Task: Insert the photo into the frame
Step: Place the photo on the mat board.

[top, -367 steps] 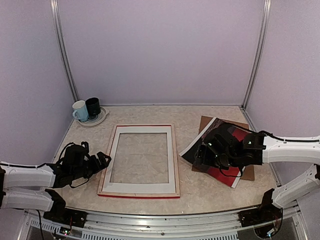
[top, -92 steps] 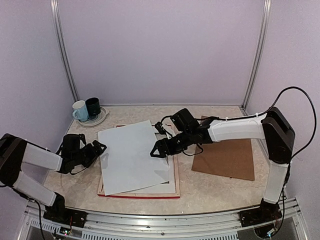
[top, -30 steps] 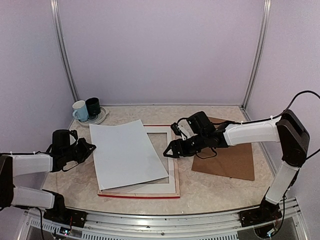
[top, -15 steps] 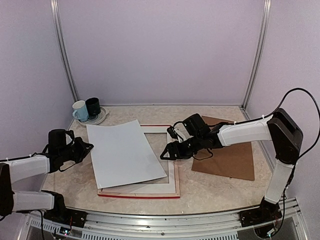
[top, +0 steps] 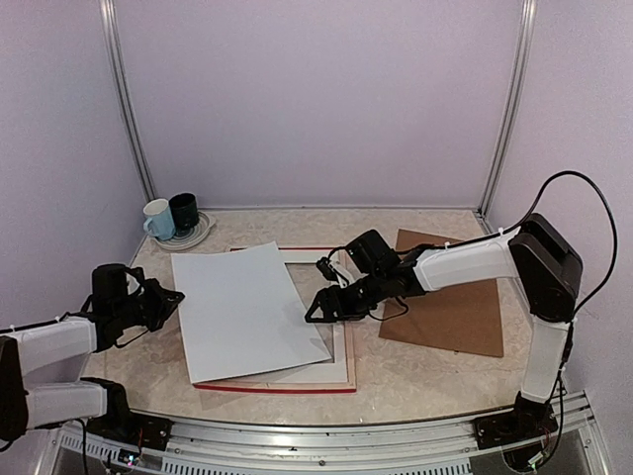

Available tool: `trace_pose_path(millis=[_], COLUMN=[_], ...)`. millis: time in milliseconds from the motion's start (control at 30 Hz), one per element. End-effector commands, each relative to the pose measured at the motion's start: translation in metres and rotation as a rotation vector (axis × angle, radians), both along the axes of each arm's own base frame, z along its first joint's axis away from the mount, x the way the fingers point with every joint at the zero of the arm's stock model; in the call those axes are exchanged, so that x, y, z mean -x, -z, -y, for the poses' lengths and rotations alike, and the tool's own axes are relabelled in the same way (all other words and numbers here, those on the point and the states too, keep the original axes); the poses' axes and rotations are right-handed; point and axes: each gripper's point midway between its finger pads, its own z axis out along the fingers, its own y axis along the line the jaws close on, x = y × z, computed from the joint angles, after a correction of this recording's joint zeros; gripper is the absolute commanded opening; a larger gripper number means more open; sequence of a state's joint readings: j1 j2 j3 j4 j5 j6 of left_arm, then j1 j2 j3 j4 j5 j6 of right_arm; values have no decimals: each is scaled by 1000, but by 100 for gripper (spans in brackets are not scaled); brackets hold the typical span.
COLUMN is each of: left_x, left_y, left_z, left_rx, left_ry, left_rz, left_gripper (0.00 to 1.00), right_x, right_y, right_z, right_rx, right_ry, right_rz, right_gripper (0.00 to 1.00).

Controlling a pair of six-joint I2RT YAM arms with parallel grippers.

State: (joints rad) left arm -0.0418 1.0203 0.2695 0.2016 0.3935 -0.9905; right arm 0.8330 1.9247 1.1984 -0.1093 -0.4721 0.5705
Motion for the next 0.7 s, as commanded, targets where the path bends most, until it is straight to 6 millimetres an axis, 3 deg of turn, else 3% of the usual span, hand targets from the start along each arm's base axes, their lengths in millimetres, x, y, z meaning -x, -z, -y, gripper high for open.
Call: trace_pose_path(millis=[0,467,667], left_x=[-1,13,17], left_y=[-10,-2,-8], left_z=[-2,6,5], left_rx=[50,140,137], left_ry=[-7,7,1], left_rz=[29,4,23], left_gripper=[0,0,0], right_x=[6,9,10], right_y=[3,2,0], right_z=[-5,2,4], right_rx=[8,20,23], right_ry=[-14,1,3], right_rz=[-18,-20,-16], right_gripper=[71,72,72])
